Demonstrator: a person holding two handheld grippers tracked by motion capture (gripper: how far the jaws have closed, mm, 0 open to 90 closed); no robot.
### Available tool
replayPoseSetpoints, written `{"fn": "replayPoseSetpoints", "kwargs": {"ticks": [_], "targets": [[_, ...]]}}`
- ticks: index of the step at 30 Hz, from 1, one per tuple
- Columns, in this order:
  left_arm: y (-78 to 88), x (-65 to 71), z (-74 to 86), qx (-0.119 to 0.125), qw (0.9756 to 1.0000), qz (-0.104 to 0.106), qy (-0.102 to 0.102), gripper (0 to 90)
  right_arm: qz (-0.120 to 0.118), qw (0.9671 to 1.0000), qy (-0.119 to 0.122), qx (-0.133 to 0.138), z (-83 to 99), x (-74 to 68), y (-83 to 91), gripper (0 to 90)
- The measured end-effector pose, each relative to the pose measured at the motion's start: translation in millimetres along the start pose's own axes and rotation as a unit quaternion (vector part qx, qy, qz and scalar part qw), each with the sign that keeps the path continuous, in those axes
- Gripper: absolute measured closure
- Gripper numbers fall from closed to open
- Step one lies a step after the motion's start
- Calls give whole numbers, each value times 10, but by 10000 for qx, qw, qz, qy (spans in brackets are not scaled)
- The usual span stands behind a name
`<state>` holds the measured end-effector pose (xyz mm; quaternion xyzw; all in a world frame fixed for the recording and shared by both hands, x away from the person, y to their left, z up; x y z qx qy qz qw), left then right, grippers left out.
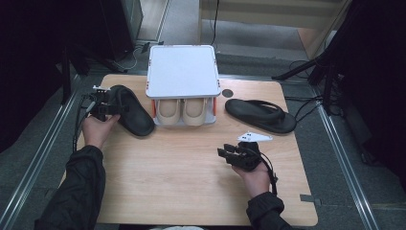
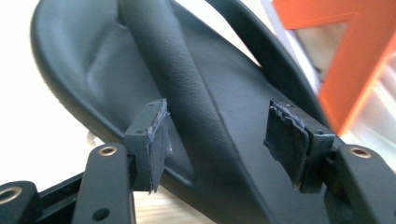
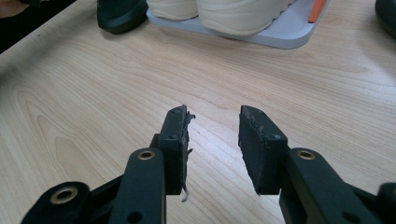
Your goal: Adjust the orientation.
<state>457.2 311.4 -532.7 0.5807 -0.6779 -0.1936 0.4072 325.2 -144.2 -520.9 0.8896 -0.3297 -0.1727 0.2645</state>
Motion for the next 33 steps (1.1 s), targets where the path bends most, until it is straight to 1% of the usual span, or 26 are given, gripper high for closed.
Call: {"fn": "replayPoseSetpoints", "kwargs": {"ticks": [2,5,7,8,9,10,12,13,14,18,19,20,22,24,25,26,27,28,30,33], "targets": [[-37,-20,1,-52,10000,16,72,405,12,10000,-29,0,7,4,10,635],[-102,-42,5,-95,9999,-36,95,410,28,10000,-28,4,17,9,20,634],[-125,-42,-2,-59,9999,-67,86,418,45,10000,-20,7,23,12,24,632],[-134,-40,-7,-26,9999,-121,75,430,62,10000,-27,-9,26,12,27,633],[-144,-38,-7,-9,9999,-128,88,451,79,10000,-19,-19,28,13,27,632],[-150,-40,-10,-14,9999,-131,50,476,84,10000,-17,-19,31,14,25,632],[-159,-35,-14,-1,9998,-189,-1,533,78,10000,-23,-16,34,17,24,632],[-160,-30,-15,-11,9998,-219,11,554,82,10000,-23,-21,35,16,26,632],[-163,-28,-17,24,9997,-221,31,561,80,10000,-22,-19,36,15,27,632],[-150,-37,-23,-47,9997,-231,79,589,87,10000,-40,-10,36,22,38,632],[-150,-39,-24,-31,9997,-232,100,596,90,10000,-34,-2,36,25,40,632],[-145,-48,-26,-64,9997,-220,82,605,91,10000,-36,-2,35,27,41,632],[-146,-54,-27,-82,9997,-170,143,622,89,10000,-30,-5,34,25,40,632],[-143,-65,-31,-67,9997,-178,161,635,89,10000,-5,8,30,24,36,633],[-131,-72,-30,-134,9996,-165,179,644,79,10000,-24,4,31,21,35,633],[-129,-80,-33,-122,9996,-180,157,654,79,10000,-26,-6,32,22,33,633],[-127,-77,-34,-104,9996,-173,210,664,78,10000,-22,-10,33,22,31,633],[-118,-84,-38,-116,9996,-161,221,677,78,10000,-17,-18,32,21,32,633],[-105,-94,-43,-116,9996,-166,196,697,86,10000,-14,-9,31,18,35,633],[-86,-96,-55,-93,9997,-121,215,704,86,10000,-14,2,33,25,39,633]]}}
Point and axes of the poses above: each handheld gripper's, and its own axes: y roughly backward along the jaws, z roughly out of its underside, x roughly to its right, the point moved 4 cm from there along -y, roughly forward along the jaws, and after that the axes turned 9 degrees about y, right-handed, at the moved point
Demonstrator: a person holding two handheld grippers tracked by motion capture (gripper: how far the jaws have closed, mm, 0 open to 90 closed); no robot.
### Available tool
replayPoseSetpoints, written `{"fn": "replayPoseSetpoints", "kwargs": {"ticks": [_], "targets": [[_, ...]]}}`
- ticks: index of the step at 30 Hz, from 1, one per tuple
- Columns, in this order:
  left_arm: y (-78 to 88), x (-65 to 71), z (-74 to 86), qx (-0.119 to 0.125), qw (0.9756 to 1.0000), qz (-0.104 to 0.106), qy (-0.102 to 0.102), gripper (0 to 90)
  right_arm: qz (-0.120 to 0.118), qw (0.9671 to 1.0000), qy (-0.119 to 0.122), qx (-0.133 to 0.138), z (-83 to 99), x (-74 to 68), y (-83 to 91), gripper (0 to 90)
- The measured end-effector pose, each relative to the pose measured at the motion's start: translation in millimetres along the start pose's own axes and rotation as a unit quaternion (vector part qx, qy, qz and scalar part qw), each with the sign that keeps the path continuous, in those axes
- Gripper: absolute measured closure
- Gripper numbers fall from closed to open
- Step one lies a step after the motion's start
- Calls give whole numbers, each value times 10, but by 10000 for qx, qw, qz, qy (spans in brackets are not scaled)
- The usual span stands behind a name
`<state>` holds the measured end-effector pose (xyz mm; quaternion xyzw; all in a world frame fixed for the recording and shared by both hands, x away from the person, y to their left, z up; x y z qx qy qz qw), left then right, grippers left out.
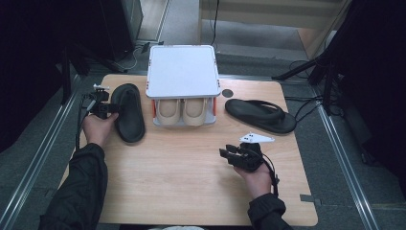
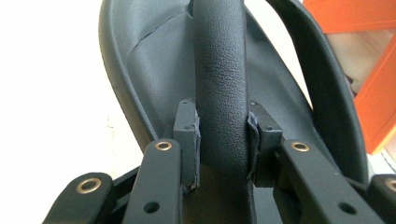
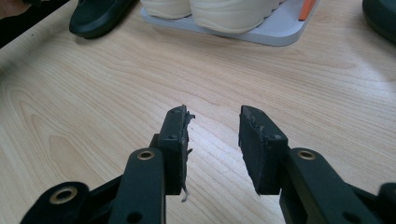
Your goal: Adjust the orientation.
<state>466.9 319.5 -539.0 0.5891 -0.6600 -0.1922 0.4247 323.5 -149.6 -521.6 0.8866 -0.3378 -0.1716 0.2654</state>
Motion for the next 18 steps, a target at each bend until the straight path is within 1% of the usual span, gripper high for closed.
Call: {"fn": "replayPoseSetpoints", "kwargs": {"ticks": [1,3,5,6,8,10,13,14,15,18], "targets": [[6,3,-2,6,10000,55,60,704,5,10000,-15,-4,1,1,3,633],[23,-6,-10,-10,9999,80,59,705,13,10000,-9,-4,1,4,8,633],[34,1,-14,32,9999,121,110,706,3,10000,-15,16,-2,7,9,634],[51,1,-18,12,9998,153,92,706,7,10000,-11,14,-2,7,9,634],[76,21,-26,47,9997,200,141,706,3,10000,-5,14,-2,5,11,633],[93,23,-31,61,9997,224,103,707,9,10000,4,15,-4,4,13,634],[122,35,-39,95,9995,274,144,707,6,10000,-11,20,-6,10,10,634],[140,33,-41,78,9995,274,100,707,8,10000,-18,18,-7,13,8,634],[153,38,-47,123,9995,276,106,707,9,10000,-16,18,-8,15,7,634],[192,47,-49,116,9995,291,92,707,2,10000,4,37,-16,14,6,634]]}}
Point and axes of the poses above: each handheld gripper's, and its own axes: y roughly backward along the jaws, z roughly out of its underside, x roughly to its right, the point moved 4 cm from there along -y, roughly forward along the jaws, and after that the axes turned 9 degrees about y, right-handed, at the moved point
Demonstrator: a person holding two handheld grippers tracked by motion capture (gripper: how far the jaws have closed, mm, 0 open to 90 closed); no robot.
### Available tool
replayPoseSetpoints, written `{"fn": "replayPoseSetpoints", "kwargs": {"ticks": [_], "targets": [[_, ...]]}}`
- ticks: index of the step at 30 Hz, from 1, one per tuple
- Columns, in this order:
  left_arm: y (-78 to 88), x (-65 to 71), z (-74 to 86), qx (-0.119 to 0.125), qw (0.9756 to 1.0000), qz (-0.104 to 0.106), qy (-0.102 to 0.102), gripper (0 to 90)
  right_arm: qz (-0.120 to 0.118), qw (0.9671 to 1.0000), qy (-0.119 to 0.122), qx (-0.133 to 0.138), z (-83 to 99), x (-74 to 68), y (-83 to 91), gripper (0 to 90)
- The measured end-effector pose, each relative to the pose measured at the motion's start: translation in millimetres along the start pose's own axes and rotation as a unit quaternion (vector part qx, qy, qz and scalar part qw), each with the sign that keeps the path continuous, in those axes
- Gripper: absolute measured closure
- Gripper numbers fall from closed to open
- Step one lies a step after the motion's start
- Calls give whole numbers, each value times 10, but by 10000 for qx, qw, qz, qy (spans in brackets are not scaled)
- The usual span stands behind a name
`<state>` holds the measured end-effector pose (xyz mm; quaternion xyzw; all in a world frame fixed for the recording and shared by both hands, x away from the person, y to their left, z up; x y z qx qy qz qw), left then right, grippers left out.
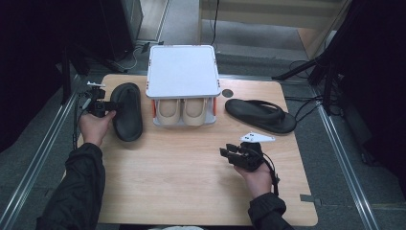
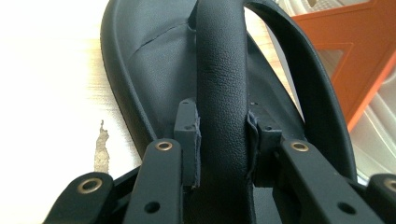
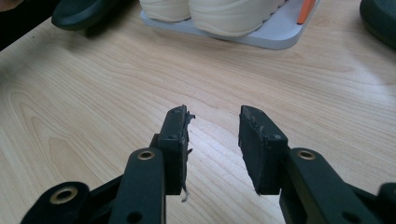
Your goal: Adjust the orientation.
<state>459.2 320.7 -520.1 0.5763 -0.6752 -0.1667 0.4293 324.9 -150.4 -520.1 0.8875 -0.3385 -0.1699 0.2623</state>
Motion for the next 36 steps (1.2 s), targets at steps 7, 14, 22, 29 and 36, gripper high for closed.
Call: {"fn": "replayPoseSetpoints", "kwargs": {"ticks": [7,14,22,29,36], "targets": [[194,46,-6,98,9999,43,-83,706,-5,10000,11,5,-34,18,-12,631],[392,57,52,173,9996,231,-47,705,40,10000,18,77,-88,87,-15,611],[577,128,192,170,9992,363,-59,705,197,9997,119,100,-162,178,-21,575],[772,239,434,165,9991,330,-229,705,275,9992,269,109,-243,226,-39,575],[963,393,661,143,9979,575,-269,703,279,9991,248,208,-311,316,-45,576]]}}
Point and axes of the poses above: each handheld gripper's, and its own axes: y roughly backward along the jaws, z roughly out of its underside, x roughly to its right, the point moved 4 cm from there along -y, roughly forward along the jaws, and after that the axes turned 9 degrees about y, right-handed, at the moved point
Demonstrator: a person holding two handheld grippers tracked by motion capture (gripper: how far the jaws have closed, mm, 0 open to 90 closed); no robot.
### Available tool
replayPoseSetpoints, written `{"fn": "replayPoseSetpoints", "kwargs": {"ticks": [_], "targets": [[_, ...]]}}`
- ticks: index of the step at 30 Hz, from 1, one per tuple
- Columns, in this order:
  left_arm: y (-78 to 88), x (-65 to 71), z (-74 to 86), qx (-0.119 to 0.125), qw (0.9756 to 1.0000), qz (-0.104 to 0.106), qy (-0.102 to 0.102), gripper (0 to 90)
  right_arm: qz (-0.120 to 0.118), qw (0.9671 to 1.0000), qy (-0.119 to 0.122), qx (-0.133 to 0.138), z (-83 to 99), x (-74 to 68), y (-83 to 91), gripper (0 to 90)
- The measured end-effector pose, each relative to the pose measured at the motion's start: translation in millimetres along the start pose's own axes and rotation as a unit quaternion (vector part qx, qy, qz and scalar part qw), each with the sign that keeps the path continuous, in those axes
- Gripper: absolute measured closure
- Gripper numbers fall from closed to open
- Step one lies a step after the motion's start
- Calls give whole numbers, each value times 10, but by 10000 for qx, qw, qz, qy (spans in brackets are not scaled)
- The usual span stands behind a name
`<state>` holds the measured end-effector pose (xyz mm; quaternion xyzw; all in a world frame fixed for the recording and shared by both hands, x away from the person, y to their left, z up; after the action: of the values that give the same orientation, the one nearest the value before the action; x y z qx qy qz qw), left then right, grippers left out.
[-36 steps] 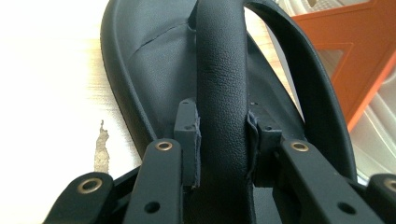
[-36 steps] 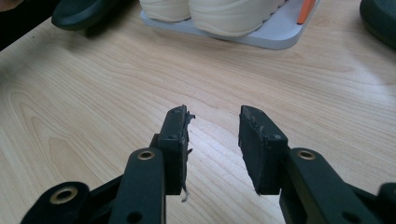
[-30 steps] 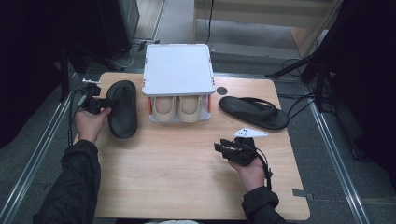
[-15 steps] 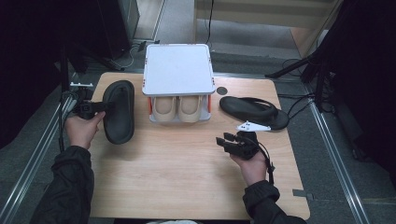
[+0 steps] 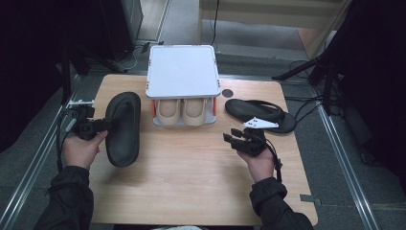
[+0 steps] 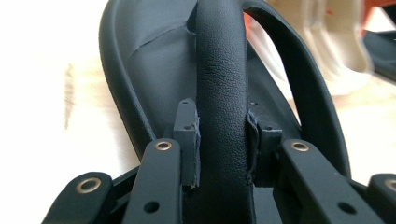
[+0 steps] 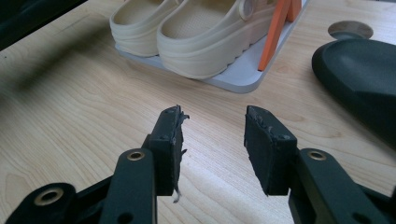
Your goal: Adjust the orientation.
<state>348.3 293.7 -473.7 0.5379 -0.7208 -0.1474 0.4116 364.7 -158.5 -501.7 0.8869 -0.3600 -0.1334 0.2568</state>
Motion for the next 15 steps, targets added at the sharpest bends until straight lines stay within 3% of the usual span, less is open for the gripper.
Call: {"fn": "replayPoseSetpoints", "kwargs": {"ticks": [9,15], "targets": [[118,295,312,-73,9996,117,-233,702,26,10000,-10,74,-89,90,-25,577],[116,518,617,-178,9986,145,-485,702,57,9999,-27,122,-130,156,-48,579]]}}
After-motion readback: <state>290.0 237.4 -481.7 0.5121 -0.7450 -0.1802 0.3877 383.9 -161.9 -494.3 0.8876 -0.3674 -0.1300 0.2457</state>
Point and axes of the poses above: each handheld gripper's, and its own axes: y roughly backward along the jaws, z roughly out of its underside, x roughly to its right, the point moved 4 cm from there along -y, roughly forward along the jaws, and after that the axes turned 9 degrees about y, right-handed, at the moved point
